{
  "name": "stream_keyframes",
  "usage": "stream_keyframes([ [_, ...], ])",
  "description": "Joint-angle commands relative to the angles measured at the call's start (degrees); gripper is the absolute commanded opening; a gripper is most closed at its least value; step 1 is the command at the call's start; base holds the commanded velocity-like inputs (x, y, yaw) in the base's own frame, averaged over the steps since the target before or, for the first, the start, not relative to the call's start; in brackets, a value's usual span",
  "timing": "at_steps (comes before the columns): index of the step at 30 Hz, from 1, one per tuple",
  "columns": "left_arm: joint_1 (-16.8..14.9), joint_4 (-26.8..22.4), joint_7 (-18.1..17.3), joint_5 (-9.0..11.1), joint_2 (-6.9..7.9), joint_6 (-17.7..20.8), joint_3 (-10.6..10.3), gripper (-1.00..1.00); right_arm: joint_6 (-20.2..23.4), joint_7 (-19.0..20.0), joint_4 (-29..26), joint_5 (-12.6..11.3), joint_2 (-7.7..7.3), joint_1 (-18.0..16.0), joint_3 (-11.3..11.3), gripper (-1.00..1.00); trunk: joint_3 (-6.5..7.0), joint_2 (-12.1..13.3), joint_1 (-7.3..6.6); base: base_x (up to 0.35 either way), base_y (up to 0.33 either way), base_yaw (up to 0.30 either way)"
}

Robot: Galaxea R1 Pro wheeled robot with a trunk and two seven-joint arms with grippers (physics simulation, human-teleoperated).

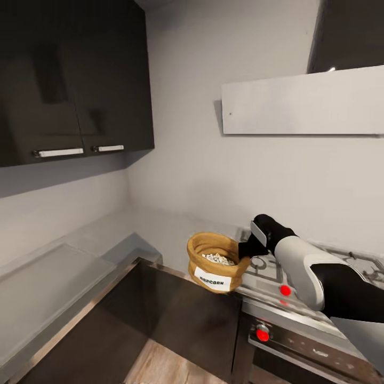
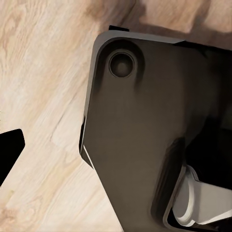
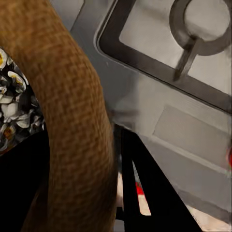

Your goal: In the kitchen, take the popcorn bag from the countertop, put it into the microwave, and heat it until the popcorn is cooked so the cooked popcorn ends up inside the bag.

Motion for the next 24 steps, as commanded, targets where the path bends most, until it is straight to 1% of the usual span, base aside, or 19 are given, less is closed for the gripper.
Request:
stream_keyframes([
  [1, 0.0, 0.0, 0.0, 0.0, 0.00, -0.1, 0.2, 1.00, 0.2, 0.2, 0.0, 0.0, 0.01, 0.0, 0.2, -1.00, -0.12, -0.1, -0.02, -0.294, 0.000, -0.288],
  [4, 0.0, 0.0, 0.0, 0.0, 0.00, -0.1, 0.2, 1.00, 0.2, 0.2, 0.0, 0.0, 0.01, 0.0, 0.1, -1.00, -0.12, -0.1, -0.02, -0.118, 0.000, -0.291],
  [24, 0.0, 0.0, 0.0, 0.0, 0.00, -0.1, 0.2, 1.00, 0.2, 0.2, 0.0, 0.0, 0.01, 0.0, 0.2, -1.00, -0.12, -0.1, -0.02, -0.002, 0.000, -0.294],
])
